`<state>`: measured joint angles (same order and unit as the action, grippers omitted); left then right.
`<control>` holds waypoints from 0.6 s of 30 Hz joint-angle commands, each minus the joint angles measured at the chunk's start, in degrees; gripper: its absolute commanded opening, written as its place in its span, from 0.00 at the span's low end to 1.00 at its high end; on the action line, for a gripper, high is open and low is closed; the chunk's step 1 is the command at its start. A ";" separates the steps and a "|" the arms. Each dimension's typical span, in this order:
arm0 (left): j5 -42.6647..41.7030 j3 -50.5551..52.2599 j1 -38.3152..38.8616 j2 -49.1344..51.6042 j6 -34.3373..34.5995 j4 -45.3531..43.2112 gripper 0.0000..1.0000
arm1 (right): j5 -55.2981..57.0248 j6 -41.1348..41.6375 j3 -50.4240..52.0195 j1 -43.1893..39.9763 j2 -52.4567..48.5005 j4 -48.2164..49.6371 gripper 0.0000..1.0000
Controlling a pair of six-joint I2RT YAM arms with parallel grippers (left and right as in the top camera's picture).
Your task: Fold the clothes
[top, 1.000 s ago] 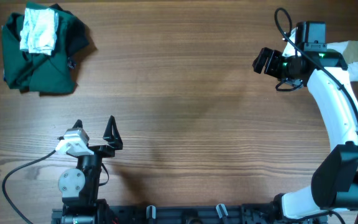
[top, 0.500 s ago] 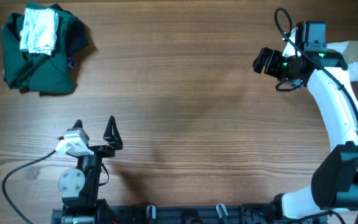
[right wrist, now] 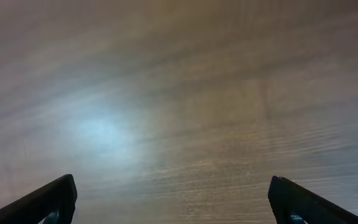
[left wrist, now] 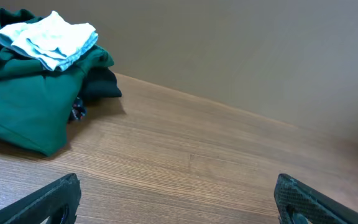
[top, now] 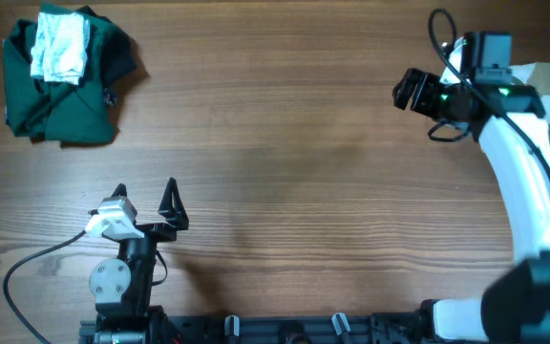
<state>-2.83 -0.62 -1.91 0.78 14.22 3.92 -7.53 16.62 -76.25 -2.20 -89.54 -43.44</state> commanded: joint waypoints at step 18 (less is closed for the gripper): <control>0.59 0.31 -0.35 -0.61 -0.33 0.37 1.00 | 8.79 -0.31 33.27 0.37 46.10 19.15 1.00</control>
<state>-2.81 -0.62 -1.91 0.78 14.22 3.92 0.12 16.62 -52.01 -1.93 -50.61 -29.06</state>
